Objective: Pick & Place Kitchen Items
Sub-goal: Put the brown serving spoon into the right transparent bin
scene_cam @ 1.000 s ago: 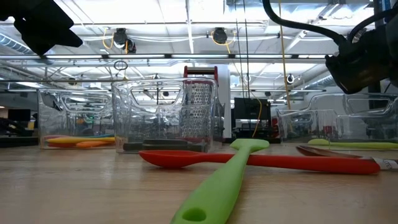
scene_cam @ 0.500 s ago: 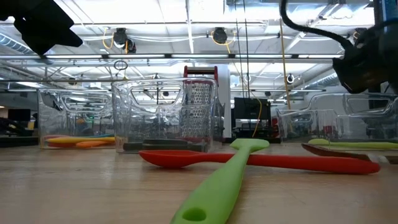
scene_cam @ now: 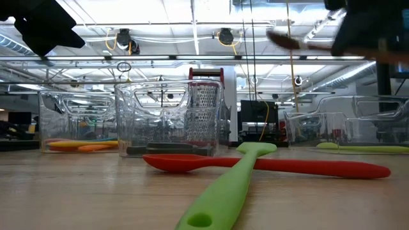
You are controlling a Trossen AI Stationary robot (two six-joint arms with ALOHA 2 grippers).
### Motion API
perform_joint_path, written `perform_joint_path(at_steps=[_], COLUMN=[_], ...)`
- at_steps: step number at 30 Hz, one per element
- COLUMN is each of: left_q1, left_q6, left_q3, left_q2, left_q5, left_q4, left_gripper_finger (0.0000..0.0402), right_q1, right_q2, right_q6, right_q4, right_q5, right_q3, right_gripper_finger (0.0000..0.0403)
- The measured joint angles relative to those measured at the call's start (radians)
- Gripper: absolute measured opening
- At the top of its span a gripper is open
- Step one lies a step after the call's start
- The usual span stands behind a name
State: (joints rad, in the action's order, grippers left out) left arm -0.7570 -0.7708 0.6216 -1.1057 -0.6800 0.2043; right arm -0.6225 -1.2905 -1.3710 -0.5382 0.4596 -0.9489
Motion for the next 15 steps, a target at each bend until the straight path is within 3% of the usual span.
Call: perform_joint_path(at_steps=[11,15], left_q1=[0.0,0.0], left_q6=[0.003,0.003], left_q3=[0.0,0.0], left_q2=[0.0,0.0], left_q5=[0.0,0.0], left_q4=[0.0,0.0], left_gripper_finger=[0.017,0.017], right_q1=[0.014,0.074], right_q2=[0.274,0.372], right_q6=[0.29,0.418], right_q4=[0.122,0.094], right_q5=[0.437,0.523], right_q3=[0.0,-0.002], right_gripper_finger=[0.0019,0.0019])
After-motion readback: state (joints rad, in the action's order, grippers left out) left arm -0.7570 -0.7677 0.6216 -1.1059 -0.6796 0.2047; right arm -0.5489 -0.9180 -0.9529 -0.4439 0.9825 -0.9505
